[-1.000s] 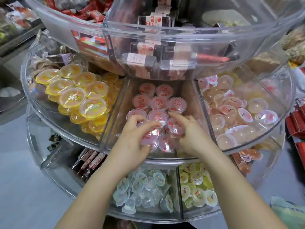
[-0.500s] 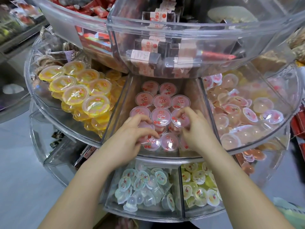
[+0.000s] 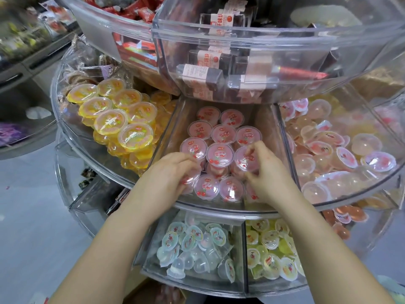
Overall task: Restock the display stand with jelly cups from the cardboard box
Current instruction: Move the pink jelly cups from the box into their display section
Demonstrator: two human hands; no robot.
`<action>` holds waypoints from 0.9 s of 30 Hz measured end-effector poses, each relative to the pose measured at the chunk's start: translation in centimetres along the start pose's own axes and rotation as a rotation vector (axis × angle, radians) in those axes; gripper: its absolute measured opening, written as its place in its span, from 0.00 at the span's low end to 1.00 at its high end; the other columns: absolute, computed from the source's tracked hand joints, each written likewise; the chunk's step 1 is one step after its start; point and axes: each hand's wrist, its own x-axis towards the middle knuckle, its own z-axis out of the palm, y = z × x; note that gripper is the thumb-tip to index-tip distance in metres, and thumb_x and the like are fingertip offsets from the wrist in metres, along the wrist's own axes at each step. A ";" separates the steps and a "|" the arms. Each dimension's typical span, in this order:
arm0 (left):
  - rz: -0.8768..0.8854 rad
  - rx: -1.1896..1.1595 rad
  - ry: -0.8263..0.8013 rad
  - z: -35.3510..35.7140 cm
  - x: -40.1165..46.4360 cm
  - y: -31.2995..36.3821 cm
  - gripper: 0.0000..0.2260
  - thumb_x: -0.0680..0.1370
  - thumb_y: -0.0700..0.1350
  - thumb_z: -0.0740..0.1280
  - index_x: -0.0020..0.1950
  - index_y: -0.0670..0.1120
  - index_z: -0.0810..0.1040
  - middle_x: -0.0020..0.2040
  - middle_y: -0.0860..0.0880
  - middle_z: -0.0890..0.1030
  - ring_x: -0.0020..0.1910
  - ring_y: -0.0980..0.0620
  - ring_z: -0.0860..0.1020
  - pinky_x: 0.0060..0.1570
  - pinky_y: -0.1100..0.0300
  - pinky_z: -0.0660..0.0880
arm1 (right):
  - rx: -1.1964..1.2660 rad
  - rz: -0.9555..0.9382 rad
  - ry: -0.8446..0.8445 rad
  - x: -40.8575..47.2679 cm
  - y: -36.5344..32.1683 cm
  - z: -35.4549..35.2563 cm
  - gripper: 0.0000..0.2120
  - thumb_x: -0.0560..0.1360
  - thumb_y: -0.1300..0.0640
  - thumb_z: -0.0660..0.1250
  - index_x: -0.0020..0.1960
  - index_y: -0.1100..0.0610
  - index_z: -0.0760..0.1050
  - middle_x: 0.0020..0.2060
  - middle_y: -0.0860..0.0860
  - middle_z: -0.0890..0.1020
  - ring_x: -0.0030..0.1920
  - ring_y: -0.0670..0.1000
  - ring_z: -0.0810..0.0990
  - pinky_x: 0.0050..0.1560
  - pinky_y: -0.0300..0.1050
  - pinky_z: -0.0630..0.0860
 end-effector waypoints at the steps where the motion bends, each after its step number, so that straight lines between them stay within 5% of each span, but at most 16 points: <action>1: 0.036 -0.010 0.001 -0.1 -0.1 -0.2 0.17 0.65 0.30 0.72 0.52 0.42 0.82 0.56 0.47 0.80 0.57 0.45 0.77 0.57 0.59 0.69 | 0.009 0.006 -0.021 0.0 0.1 -0.1 0.18 0.71 0.66 0.67 0.48 0.48 0.62 0.52 0.50 0.74 0.39 0.50 0.70 0.39 0.40 0.62; 5: -0.011 0.045 -0.010 -0.1 -0.2 -0.1 0.18 0.66 0.34 0.73 0.55 0.46 0.80 0.59 0.47 0.76 0.60 0.47 0.72 0.56 0.54 0.73 | 0.054 0.041 -0.029 -0.1 0.2 -0.3 0.17 0.69 0.60 0.72 0.47 0.49 0.65 0.50 0.48 0.69 0.36 0.43 0.70 0.33 0.34 0.62; 8: -0.104 0.069 0.032 0.0 -0.3 0.4 0.23 0.64 0.43 0.77 0.57 0.47 0.77 0.56 0.50 0.77 0.58 0.48 0.72 0.54 0.54 0.73 | 0.018 0.041 0.018 -0.1 -0.1 0.0 0.19 0.68 0.55 0.74 0.46 0.51 0.64 0.48 0.48 0.70 0.37 0.49 0.71 0.35 0.41 0.63; 15: -0.021 -0.134 0.003 -0.6 -0.8 -0.1 0.19 0.67 0.34 0.74 0.55 0.46 0.79 0.55 0.51 0.79 0.57 0.51 0.77 0.55 0.59 0.73 | -0.012 0.010 0.014 -0.3 0.2 0.0 0.16 0.71 0.62 0.69 0.46 0.52 0.62 0.47 0.49 0.70 0.41 0.51 0.69 0.40 0.40 0.60; 17: 0.007 -0.072 0.029 -0.7 -1.1 -0.2 0.21 0.64 0.35 0.77 0.55 0.45 0.79 0.55 0.49 0.79 0.56 0.50 0.77 0.53 0.64 0.71 | -0.004 0.010 0.000 -0.6 0.3 -0.2 0.17 0.70 0.60 0.71 0.47 0.51 0.63 0.49 0.48 0.68 0.44 0.48 0.68 0.39 0.37 0.58; 20: -0.032 0.054 0.107 -0.7 -2.1 0.1 0.22 0.61 0.38 0.79 0.52 0.44 0.79 0.51 0.48 0.80 0.52 0.46 0.78 0.49 0.57 0.74 | -0.022 -0.017 0.023 -1.3 0.3 -0.4 0.18 0.70 0.57 0.72 0.48 0.51 0.63 0.49 0.47 0.66 0.44 0.47 0.67 0.37 0.35 0.57; 24: -0.074 0.184 0.119 -0.8 -1.9 0.7 0.19 0.57 0.39 0.80 0.46 0.45 0.82 0.45 0.50 0.84 0.42 0.47 0.81 0.38 0.58 0.76 | -0.093 -0.029 0.036 -1.3 -0.2 -0.3 0.12 0.73 0.61 0.68 0.49 0.56 0.65 0.50 0.55 0.72 0.47 0.54 0.72 0.43 0.44 0.66; 27: -0.062 0.166 0.078 -0.9 -1.4 0.6 0.16 0.63 0.37 0.77 0.50 0.46 0.82 0.49 0.51 0.83 0.47 0.47 0.80 0.41 0.56 0.76 | -0.133 -0.006 0.042 -0.9 -0.5 -0.1 0.09 0.73 0.66 0.64 0.52 0.62 0.68 0.52 0.60 0.75 0.52 0.61 0.74 0.48 0.50 0.68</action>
